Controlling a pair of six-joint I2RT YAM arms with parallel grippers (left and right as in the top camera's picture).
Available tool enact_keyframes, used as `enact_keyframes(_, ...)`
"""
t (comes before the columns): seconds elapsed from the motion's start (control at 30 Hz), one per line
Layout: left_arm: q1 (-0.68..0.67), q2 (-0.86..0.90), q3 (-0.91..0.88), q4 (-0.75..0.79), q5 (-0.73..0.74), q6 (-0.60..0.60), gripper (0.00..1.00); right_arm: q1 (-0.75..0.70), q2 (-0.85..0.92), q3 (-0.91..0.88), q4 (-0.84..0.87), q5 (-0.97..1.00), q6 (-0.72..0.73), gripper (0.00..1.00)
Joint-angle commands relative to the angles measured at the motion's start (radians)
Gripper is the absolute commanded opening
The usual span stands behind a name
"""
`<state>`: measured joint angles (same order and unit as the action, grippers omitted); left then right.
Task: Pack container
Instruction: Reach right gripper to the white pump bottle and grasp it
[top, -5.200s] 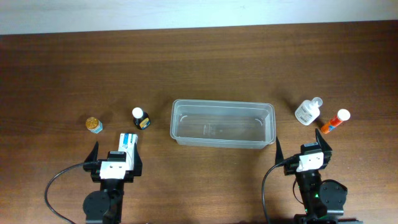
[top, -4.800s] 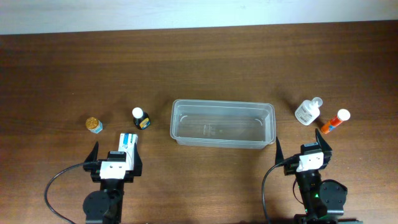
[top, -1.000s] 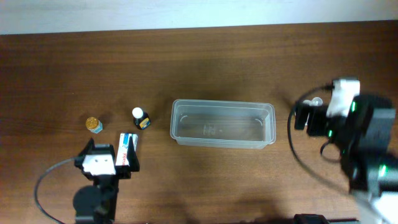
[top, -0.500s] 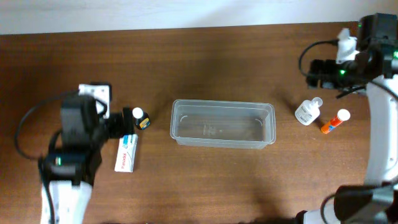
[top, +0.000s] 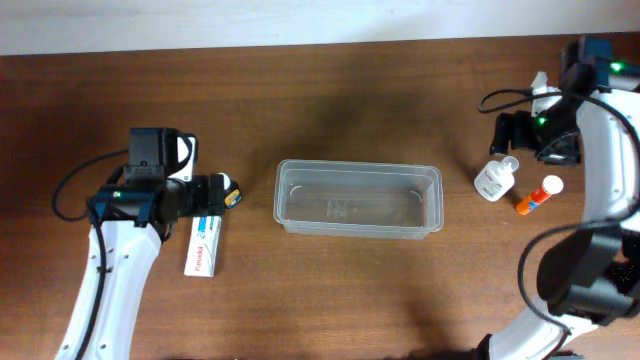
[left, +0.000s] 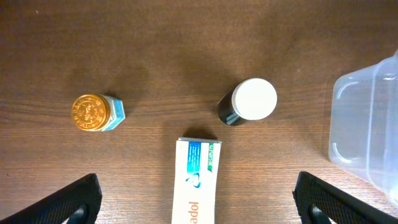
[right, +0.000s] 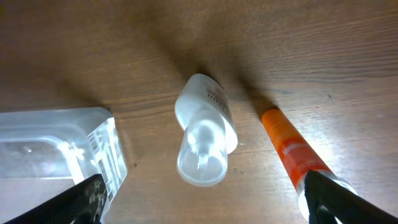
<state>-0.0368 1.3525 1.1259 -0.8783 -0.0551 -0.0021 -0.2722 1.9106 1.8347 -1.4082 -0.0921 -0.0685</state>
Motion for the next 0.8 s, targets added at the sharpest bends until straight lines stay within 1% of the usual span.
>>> enact_keyframes(0.0, 0.007, 0.011, 0.018, -0.004, 0.011, -0.010, 0.99, 0.002, 0.057, 0.020, -0.003, -0.009, -0.010, 0.93)
enact_keyframes(0.07, 0.007, 0.011, 0.018, -0.003, 0.011, -0.010, 0.99, 0.003, 0.086, 0.020, -0.006, -0.009, -0.010, 0.89)
enact_keyframes(0.23, 0.007, 0.011, 0.018, -0.002, 0.011, -0.010, 0.99, 0.003, 0.124, 0.020, -0.018, -0.005, -0.010, 0.72)
enact_keyframes(0.27, 0.007, 0.011, 0.018, -0.002, 0.011, -0.010, 0.99, 0.003, 0.128, 0.018, -0.018, 0.000, -0.010, 0.61)
enact_keyframes(0.33, 0.007, 0.011, 0.018, -0.002, 0.011, -0.010, 0.99, 0.003, 0.130, 0.018, -0.027, 0.000, -0.010, 0.55)
enact_keyframes(0.47, 0.007, 0.011, 0.018, -0.002, 0.011, -0.010, 0.99, 0.003, 0.130, 0.016, -0.039, 0.000, -0.010, 0.54)
enact_keyframes(0.7, 0.007, 0.011, 0.018, -0.002, 0.011, -0.010, 0.99, 0.003, 0.130, 0.016, -0.056, 0.000, -0.010, 0.42)
enact_keyframes(0.77, 0.007, 0.011, 0.018, -0.002, 0.011, -0.010, 0.99, 0.003, 0.130, 0.016, -0.056, -0.001, -0.010, 0.40)
